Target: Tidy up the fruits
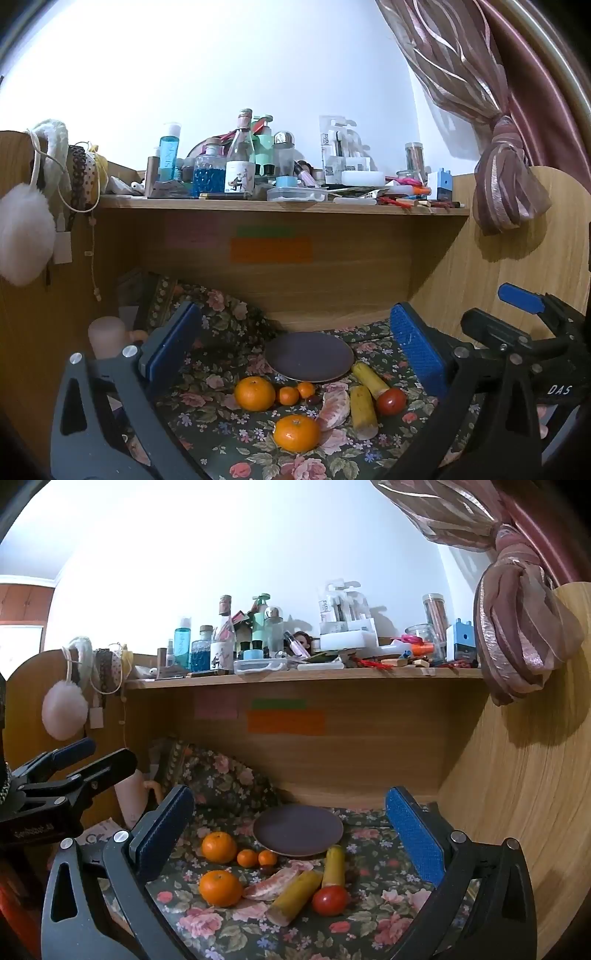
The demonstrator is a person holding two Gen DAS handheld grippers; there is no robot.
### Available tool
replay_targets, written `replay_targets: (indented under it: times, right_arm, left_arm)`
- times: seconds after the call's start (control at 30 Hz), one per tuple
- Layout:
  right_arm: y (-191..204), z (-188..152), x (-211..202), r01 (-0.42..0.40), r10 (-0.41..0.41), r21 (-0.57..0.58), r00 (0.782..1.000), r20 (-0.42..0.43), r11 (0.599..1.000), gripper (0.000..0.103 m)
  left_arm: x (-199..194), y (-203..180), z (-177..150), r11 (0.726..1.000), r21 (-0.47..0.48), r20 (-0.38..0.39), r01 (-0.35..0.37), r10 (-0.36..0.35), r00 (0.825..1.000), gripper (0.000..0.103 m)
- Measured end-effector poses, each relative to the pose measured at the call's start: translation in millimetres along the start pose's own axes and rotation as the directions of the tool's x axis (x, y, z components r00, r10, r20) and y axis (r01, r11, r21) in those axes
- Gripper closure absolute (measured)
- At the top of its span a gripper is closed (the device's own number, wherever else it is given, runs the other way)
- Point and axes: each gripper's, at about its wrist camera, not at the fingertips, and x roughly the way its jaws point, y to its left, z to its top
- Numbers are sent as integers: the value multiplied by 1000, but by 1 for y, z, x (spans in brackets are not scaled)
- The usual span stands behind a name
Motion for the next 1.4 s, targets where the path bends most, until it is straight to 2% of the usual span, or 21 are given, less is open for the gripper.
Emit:
replay_targets:
  times: [0.77,1.4]
  right_arm:
    - [-1,-1,12,19,-19,2,1000,-10,1000,0]
    - [-5,0,5,20,-20,11,1000,12,1000,0]
  left_arm:
    - [8,5,-3,1000,2,-13,-2,2,1000,0]
    - [11,7,-7,1000,0,-12,-2,2,1000,0]
